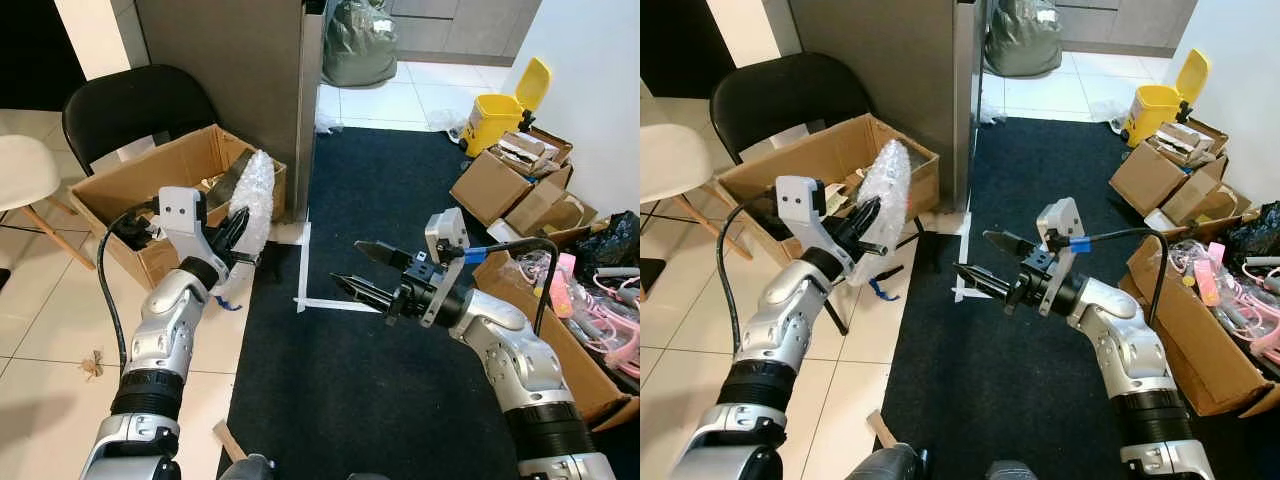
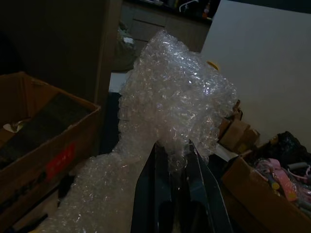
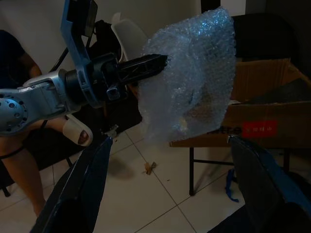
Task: Picking trash to rubbish bin
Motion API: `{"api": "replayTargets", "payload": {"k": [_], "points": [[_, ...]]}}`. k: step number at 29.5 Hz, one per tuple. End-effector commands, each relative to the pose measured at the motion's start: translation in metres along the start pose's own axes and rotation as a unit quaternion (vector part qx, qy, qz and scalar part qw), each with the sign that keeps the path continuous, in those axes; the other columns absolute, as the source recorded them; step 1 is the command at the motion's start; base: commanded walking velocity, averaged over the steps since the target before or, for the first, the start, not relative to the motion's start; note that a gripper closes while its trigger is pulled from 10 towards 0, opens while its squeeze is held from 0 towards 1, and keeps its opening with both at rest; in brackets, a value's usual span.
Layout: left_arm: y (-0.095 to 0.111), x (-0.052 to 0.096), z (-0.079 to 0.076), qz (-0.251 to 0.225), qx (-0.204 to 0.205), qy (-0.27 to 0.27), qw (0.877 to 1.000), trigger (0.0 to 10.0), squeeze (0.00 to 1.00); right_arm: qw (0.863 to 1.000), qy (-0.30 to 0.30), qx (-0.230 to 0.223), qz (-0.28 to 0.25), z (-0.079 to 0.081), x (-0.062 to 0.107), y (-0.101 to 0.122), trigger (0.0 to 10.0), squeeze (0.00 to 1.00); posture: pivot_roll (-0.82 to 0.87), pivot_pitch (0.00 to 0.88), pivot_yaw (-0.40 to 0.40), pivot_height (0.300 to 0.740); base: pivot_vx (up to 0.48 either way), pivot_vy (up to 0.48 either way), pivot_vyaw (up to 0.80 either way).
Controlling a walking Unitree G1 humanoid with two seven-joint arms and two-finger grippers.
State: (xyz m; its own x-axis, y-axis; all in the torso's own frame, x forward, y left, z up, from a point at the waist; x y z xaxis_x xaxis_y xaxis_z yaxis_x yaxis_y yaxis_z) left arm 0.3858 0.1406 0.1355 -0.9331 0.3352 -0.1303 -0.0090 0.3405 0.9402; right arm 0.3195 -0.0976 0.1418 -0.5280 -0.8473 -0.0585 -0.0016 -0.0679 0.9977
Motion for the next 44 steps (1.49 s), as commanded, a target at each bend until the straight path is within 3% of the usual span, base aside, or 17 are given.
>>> {"api": "replayTargets", "payload": {"k": [1, 30, 44], "points": [[0.0054, -0.0017, 0.0020, -0.005, -0.007, 0.001, 1.000, 10.0, 0.00, 1.000, -0.001, -0.001, 0.004, 0.0005, 0.0015, -0.0019, 10.0, 0.00, -0.07, 0.000, -0.026, 0.740, 0.281, 0.000, 0.00], [0.0034, -0.0032, -0.0012, -0.005, -0.007, -0.002, 1.000, 10.0, 0.00, 1.000, 0.007, 0.002, 0.000, 0.0039, 0.0008, 0.0002, 10.0, 0.00, -0.07, 0.000, -0.025, 0.740, 0.314, 0.000, 0.00], [0.0050, -0.0029, 0.0018, -0.007, -0.013, 0.006, 1.000, 10.0, 0.00, 1.000, 0.011, 0.004, 0.000, 0.0050, 0.0009, 0.0004, 10.0, 0.00, -0.07, 0.000, -0.026, 0.740, 0.377, 0.000, 0.71]]}}
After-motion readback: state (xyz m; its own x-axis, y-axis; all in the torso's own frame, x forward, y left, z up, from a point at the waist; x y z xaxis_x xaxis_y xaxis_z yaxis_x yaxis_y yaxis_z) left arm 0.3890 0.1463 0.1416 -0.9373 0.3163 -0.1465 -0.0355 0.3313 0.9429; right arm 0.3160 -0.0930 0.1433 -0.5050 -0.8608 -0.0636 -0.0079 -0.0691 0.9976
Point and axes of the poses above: a point about 5 cm out from each wrist's last joint towards the gripper, its own x axis pointing back from the gripper into the wrist, its own y axis along the axis of the wrist's last joint, z = x × y, the point moved 6 cm from there along -x, pointing out of the wrist towards the gripper, and after that the axes turned 6 degrees about x, right-handed, at the moved point
